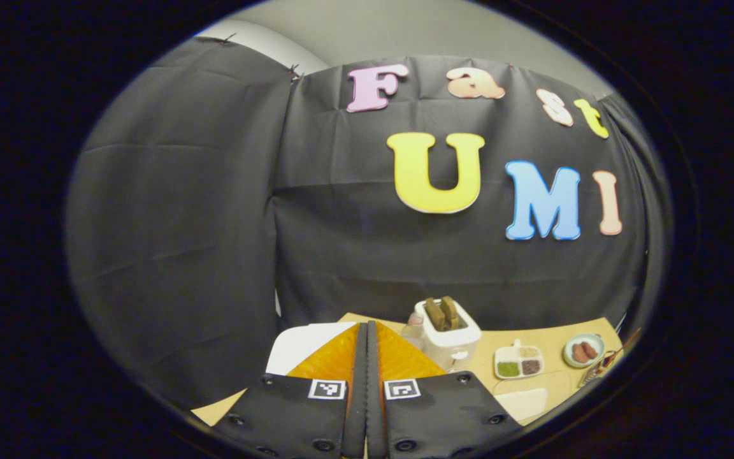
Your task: Close the left gripper, press the button to open the rice cooker; take a wooden spoon from the chopstick holder with the right hand, scoop a spoonful of rice and pour it into the rice cooker, then put the wooden spoon back into the chopstick holder.
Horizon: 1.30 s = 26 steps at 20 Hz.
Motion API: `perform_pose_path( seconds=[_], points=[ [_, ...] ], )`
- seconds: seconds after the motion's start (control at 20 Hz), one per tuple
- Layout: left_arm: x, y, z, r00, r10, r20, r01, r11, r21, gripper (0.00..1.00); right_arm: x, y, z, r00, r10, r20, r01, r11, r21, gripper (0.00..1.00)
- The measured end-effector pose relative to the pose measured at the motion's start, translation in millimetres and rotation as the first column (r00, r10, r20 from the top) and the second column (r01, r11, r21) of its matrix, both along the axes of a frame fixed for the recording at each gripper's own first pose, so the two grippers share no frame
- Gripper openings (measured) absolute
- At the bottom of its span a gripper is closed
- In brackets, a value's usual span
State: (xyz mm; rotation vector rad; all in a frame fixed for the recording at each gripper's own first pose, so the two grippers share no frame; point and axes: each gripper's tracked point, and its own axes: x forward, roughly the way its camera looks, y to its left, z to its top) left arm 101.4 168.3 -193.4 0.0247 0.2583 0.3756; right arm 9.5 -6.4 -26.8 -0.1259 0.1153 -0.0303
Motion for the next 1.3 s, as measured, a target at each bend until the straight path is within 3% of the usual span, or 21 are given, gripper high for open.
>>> perform_pose_path(
  seconds=[0.2,0.5,1.15,1.3],
  points=[
    [1.8,16.2,-74.0,0.99,0.05,-0.134,-0.056,0.997,-0.048,0.08,3.3,-4.0,-7.3,1.0,-0.01,-0.025,0.01,1.0,-0.017,0.95],
    [-1.9,22.8,-128.7,0.964,0.077,-0.255,-0.104,0.99,-0.096,0.08,6.7,-2.0,-14.8,0.999,-0.001,-0.047,-0.001,0.999,-0.032,0.95],
    [5.1,22.6,-142.4,0.936,0.09,-0.34,-0.129,0.987,-0.093,0.09,5.7,7.7,-29.6,0.997,0.024,-0.074,-0.024,1.0,-0.001,0.95],
    [5.3,24.6,-137.1,0.944,0.09,-0.319,-0.122,0.989,-0.082,0.09,3.6,6.8,-35.0,0.996,0.021,-0.086,-0.02,1.0,0.016,0.95]
  ],
)
